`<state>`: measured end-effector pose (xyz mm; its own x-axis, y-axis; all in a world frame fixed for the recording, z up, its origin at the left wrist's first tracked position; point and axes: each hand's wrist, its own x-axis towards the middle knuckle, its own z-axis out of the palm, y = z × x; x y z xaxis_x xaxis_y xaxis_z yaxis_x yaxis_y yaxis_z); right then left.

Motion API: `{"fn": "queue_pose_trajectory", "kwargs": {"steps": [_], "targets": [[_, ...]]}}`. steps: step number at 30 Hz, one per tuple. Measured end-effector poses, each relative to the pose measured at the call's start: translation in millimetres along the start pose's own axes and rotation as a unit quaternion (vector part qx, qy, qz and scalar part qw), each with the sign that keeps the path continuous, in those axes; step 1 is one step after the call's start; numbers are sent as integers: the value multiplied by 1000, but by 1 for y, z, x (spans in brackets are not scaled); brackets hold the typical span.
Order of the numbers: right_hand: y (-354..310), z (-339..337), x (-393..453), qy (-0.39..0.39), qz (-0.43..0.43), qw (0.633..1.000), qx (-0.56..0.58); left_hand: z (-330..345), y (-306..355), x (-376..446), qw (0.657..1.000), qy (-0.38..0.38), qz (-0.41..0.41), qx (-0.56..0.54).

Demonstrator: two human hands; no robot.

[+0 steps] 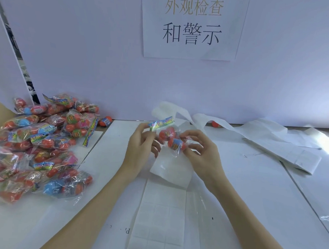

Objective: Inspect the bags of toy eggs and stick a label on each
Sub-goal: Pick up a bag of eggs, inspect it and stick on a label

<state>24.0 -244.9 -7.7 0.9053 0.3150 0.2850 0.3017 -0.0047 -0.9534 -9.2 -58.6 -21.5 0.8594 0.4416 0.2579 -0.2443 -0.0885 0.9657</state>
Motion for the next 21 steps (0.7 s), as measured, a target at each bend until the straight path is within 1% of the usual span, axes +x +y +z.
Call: {"fn": "queue_pose_trajectory", "kwargs": {"steps": [1,3,5,7,9,12,14,15,16,18,19,21], "targets": [[1,0,0,1,-4,1000,-6,1,2,-2,998,-42,-26,-33],[2,2,0,3,-20,1000,-23,5,3,-5,992,-103,-59,-50],[3,2,0,12,-27,998,-49,7,0,-7,983,-145,-87,-76],[4,2,0,17,-34,995,-94,9,1,-8,972,-164,-120,-120],[5,1,-1,-7,-47,989,-137,10,1,-7,975,-146,-116,-123],[6,-1,-3,-102,-55,979,-165,10,0,-4,987,-60,-101,-107],[8,-2,-5,-145,-46,970,-189,5,-2,0,985,-40,-99,-133],[10,-1,-5,-144,-45,968,-201,2,-1,3,987,-24,-92,-132],[11,-1,-4,-126,-45,968,-213,-1,-1,4,989,-5,-82,-124],[13,-4,-3,-65,-41,969,-233,-5,1,5,997,23,-44,-60],[13,-6,-1,-32,-35,970,-238,-6,0,5,1000,22,-15,-17],[15,-11,1,29,-21,970,-242,-8,-1,4,999,9,41,30]]}}
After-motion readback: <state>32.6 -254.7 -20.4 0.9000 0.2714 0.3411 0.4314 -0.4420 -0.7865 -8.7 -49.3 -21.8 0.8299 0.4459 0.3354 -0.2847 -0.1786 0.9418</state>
